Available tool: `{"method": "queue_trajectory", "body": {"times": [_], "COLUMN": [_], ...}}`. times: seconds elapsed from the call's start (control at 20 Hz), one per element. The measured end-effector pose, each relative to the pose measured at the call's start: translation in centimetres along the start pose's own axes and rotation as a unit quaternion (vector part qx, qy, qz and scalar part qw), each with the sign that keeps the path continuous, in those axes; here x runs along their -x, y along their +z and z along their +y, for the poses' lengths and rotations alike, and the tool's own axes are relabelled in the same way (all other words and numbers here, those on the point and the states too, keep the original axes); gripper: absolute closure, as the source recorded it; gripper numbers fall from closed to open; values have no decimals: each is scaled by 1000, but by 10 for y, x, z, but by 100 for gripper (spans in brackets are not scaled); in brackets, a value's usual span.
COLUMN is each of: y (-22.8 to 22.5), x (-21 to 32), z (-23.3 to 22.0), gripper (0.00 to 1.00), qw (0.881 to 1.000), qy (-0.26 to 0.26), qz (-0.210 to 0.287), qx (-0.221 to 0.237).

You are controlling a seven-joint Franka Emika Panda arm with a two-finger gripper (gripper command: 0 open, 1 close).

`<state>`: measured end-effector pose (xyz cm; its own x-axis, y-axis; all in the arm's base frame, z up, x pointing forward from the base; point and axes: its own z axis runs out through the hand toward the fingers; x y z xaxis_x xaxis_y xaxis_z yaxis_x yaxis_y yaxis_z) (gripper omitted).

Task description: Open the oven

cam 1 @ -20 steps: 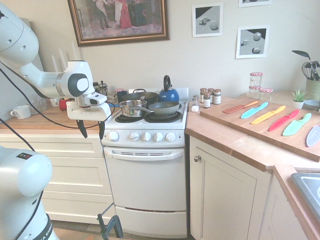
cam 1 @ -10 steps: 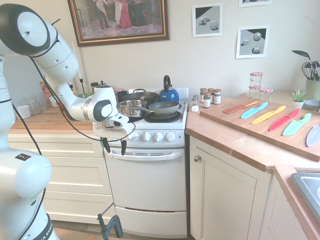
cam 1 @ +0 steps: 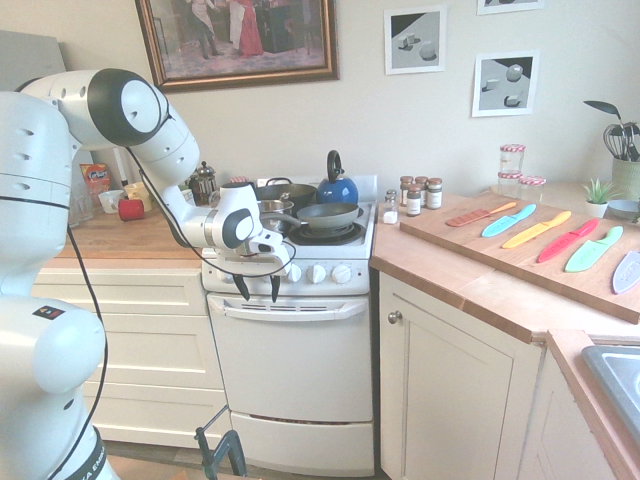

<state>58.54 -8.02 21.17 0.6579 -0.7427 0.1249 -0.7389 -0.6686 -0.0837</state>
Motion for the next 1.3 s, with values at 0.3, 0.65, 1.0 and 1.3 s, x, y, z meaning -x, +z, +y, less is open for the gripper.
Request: {"method": "queue_trajectory", "body": {"times": [0.3, 0.65, 1.0, 1.3], "y": [49, 67, 107, 98], "x": [-9, -13, 31, 36], "z": [19, 45, 183, 235], "gripper": [0, 0, 0, 0], "qw": [1000, 1000, 998, 997], "qy": [14, -7, -13, -22], "qz": [6, 20, -31, -38], "qx": [3, -1, 52, 59]}}
